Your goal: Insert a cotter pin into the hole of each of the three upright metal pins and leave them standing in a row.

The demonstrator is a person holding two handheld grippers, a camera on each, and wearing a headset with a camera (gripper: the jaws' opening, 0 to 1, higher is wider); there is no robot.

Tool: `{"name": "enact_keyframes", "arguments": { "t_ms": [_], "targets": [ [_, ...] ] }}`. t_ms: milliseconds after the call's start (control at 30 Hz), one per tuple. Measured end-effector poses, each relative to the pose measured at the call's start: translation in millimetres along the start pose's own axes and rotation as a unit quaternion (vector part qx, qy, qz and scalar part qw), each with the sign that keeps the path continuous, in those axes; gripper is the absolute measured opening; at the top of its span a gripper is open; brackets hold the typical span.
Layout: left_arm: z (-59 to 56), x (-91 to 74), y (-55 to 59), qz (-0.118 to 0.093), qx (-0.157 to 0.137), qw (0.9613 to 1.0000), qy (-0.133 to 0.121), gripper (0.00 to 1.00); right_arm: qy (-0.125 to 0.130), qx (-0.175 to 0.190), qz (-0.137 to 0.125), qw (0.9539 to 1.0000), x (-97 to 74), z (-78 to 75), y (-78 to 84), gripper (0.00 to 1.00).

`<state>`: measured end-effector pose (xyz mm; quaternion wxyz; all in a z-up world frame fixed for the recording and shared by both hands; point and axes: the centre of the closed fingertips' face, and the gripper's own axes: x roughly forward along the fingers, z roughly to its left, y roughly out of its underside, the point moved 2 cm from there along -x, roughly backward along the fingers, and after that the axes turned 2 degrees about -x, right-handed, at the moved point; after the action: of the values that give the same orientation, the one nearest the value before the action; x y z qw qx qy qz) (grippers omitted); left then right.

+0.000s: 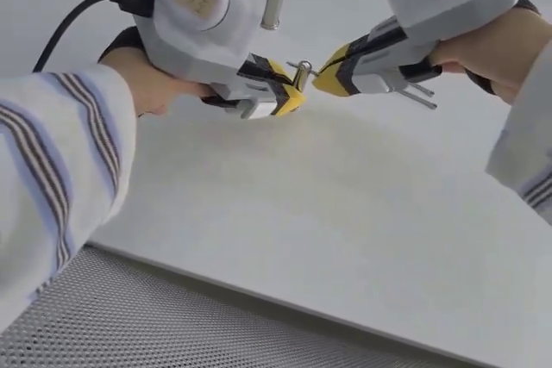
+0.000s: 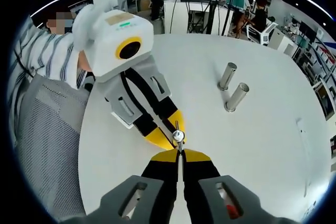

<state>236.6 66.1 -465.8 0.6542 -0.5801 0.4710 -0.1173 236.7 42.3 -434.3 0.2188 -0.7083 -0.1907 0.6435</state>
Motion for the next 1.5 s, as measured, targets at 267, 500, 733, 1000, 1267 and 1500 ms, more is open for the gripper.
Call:
{"name": "enact_keyframes", "arguments": {
  "t_ms": [267,500,733,1000,1267,1500],
  "targets": [
    [0.2,-0.1,0.8,-0.001,-0.004,1.0000,0.000,0.06,0.000,-0.019,-0.013,0.9997,2.8,0.6,-5.0,0.00],
    [0.2,-0.1,1.3,-0.002,-0.009,1.0000,0.001,0.06,0.004,-0.030,-0.004,0.9995,0.7,-7.5,2.4,0.07],
    [0.5,0.3,1.8,-0.003,-0.013,0.9999,0.001,0.06,0.002,-0.032,-0.004,0.9995,-5.4,0.0,4.9,0.00],
    [0.8,0.2,1.6,0.000,-0.006,1.0000,-0.003,0.06,0.006,-0.031,-0.012,0.9994,-4.5,1.3,-2.3,0.00],
    [-0.3,-0.1,1.0,-0.005,-0.027,0.9996,-0.001,0.06,0.005,-0.022,-0.012,0.9997,-3.9,3.2,-1.9,0.00],
    [-0.8,-0.5,2.0,-0.003,-0.021,0.9998,-0.002,0.06,0.000,-0.023,-0.014,0.9996,-3.9,9.6,-0.7,0.01]
  ]
}}
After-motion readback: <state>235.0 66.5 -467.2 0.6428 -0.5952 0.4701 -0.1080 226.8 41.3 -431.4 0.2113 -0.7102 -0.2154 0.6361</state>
